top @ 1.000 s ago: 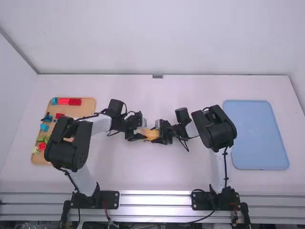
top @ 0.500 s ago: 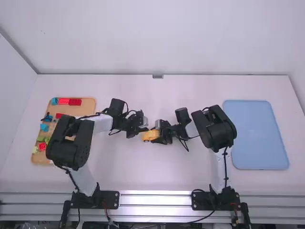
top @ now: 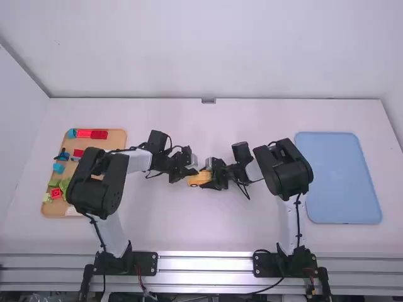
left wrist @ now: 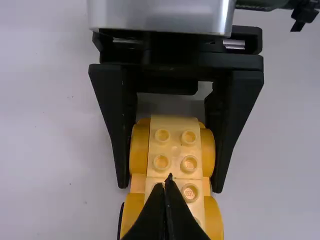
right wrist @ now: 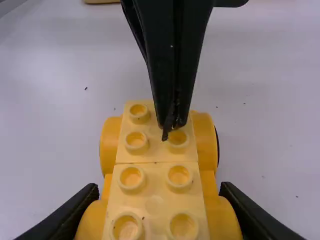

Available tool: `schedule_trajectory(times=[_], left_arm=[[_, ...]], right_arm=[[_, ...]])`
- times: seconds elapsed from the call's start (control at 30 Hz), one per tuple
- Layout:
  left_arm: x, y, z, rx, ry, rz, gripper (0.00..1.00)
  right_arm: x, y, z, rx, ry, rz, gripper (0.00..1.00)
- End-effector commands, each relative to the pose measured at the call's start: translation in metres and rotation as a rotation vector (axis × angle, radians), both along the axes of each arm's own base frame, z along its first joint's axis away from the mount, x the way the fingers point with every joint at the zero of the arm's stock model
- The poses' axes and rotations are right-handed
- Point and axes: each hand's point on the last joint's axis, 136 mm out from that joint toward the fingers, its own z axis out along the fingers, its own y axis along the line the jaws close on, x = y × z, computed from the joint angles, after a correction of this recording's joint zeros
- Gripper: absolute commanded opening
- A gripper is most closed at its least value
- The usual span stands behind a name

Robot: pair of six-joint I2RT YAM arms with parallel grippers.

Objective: Assemble lego blocks to make yellow taxi

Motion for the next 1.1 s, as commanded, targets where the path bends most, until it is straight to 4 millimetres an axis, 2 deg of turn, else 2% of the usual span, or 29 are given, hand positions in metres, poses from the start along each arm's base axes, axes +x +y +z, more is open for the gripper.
schedule_trajectory(times=[0.0, 0.07, 0.1, 0.13, 0.17, 0.2, 0.23, 0.27, 0.3, 0.33, 0.4, 0.43, 0.47, 0.53, 0.57, 0.67, 0.7, 0.87, 0.9, 0.97, 1.0, 1.07], left_arm=[[-0.008, 0.017, -0.046, 0.161, 0.078, 0.043, 0.02], [0.004, 0.011, -0.015, 0.066, 0.044, 0.036, 0.02], [0.007, 0.010, -0.006, 0.041, 0.030, 0.034, 0.02], [0.013, 0.008, 0.014, -0.008, 0.006, 0.031, 0.02], [0.020, 0.009, 0.032, -0.051, -0.020, 0.032, 0.05], [0.026, 0.011, 0.051, -0.087, -0.047, 0.041, 0.15], [0.035, 0.016, 0.072, -0.124, -0.066, 0.072, 0.44], [0.038, 0.019, 0.080, -0.133, -0.072, 0.089, 0.74], [0.045, 0.026, 0.095, -0.147, -0.083, 0.134, 0.99], [0.053, 0.035, 0.106, -0.145, -0.081, 0.201, 0.99], [0.065, 0.048, 0.115, -0.127, -0.072, 0.302, 0.99], [0.076, 0.060, 0.119, -0.105, -0.049, 0.407, 0.99], [0.086, 0.078, 0.121, -0.062, -0.024, 0.548, 0.99], [0.094, 0.100, 0.122, 0.003, -0.001, 0.715, 0.99], [0.094, 0.101, 0.122, 0.009, 0.000, 0.727, 0.99], [0.098, 0.134, 0.129, 0.070, 0.036, 0.981, 0.99], [0.098, 0.134, 0.129, 0.070, 0.036, 0.981, 0.99], [0.099, 0.174, 0.144, 0.063, 0.060, 1.266, 0.99], [0.100, 0.180, 0.147, 0.054, 0.064, 1.315, 0.99], [0.099, 0.198, 0.155, 0.038, 0.061, 1.439, 0.99], [0.099, 0.199, 0.155, 0.040, 0.056, 1.449, 0.99], [0.097, 0.209, 0.157, 0.075, 0.029, 1.496, 0.99]], right_arm=[[-0.003, 0.000, -0.009, -0.022, 0.018, -0.004, 0.44], [-0.003, 0.000, -0.009, -0.021, 0.019, -0.003, 0.44], [-0.003, 0.000, -0.009, -0.021, 0.019, -0.003, 0.45], [-0.003, 0.000, -0.009, -0.021, 0.017, -0.003, 0.45], [-0.003, 0.000, -0.010, -0.024, 0.016, -0.006, 0.45], [-0.002, 0.000, -0.010, -0.027, 0.016, -0.008, 0.45], [-0.001, -0.001, -0.011, -0.034, 0.013, -0.013, 0.46], [0.000, -0.001, -0.012, -0.039, 0.011, -0.017, 0.45], [0.001, -0.001, -0.013, -0.048, 0.008, -0.024, 0.47], [0.003, -0.002, -0.015, -0.058, 0.003, -0.033, 0.50], [0.005, -0.002, -0.015, -0.064, -0.003, -0.038, 0.58], [0.007, -0.002, -0.013, -0.061, 0.001, -0.043, 0.77], [0.014, -0.002, -0.007, -0.057, 0.022, -0.070, 0.84], [0.023, -0.004, 0.004, -0.050, 0.041, -0.101, 0.89], [0.025, -0.005, 0.006, -0.047, 0.041, -0.106, 0.90], [0.036, -0.019, 0.031, -0.079, 0.029, -0.155, 0.95], [0.036, -0.019, 0.031, -0.079, 0.029, -0.155, 0.95], [0.040, -0.050, 0.063, -0.212, -0.020, -0.230, 0.98], [0.040, -0.052, 0.074, -0.215, -0.033, -0.240, 0.98], [0.039, -0.051, 0.112, -0.182, -0.092, -0.248, 0.99], [0.039, -0.051, 0.117, -0.175, -0.100, -0.248, 0.99], [0.044, -0.047, 0.149, -0.139, -0.134, -0.269, 0.99]])
